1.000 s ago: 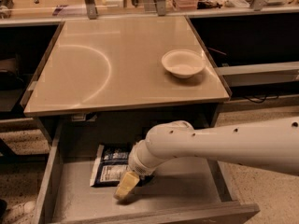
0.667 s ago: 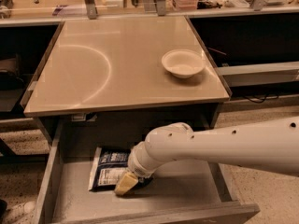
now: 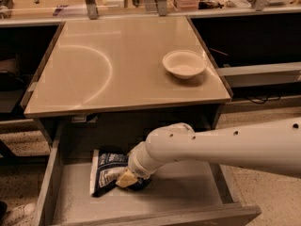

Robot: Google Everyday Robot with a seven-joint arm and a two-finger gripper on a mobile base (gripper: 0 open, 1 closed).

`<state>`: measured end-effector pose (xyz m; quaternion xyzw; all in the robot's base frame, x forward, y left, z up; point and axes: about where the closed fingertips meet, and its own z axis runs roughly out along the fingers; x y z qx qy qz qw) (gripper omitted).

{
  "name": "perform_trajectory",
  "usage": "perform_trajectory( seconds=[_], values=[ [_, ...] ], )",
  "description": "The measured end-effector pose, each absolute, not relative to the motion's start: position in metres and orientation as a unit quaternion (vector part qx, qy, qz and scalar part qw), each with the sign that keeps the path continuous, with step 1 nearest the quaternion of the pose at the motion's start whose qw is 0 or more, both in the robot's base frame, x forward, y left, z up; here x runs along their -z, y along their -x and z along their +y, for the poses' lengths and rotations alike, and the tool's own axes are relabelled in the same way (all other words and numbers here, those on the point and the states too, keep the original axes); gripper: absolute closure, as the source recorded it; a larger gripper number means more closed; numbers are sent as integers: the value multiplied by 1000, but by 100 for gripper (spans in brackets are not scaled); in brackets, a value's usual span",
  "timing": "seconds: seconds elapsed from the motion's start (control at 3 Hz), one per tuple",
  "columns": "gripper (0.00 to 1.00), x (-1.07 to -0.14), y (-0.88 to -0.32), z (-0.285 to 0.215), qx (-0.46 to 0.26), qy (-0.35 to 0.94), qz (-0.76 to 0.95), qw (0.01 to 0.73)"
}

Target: Pick blue chip bag from top drawer and place on counter

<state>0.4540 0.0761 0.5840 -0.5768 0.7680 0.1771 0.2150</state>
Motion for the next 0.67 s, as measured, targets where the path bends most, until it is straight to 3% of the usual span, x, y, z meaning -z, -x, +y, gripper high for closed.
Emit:
perform_trajectory(
  seconds=[0.33,0.67],
  values=[
    [87,-590,-454,76,-177,577,768,215],
    [100,-593,-454,76,-177,577,768,215]
  ],
)
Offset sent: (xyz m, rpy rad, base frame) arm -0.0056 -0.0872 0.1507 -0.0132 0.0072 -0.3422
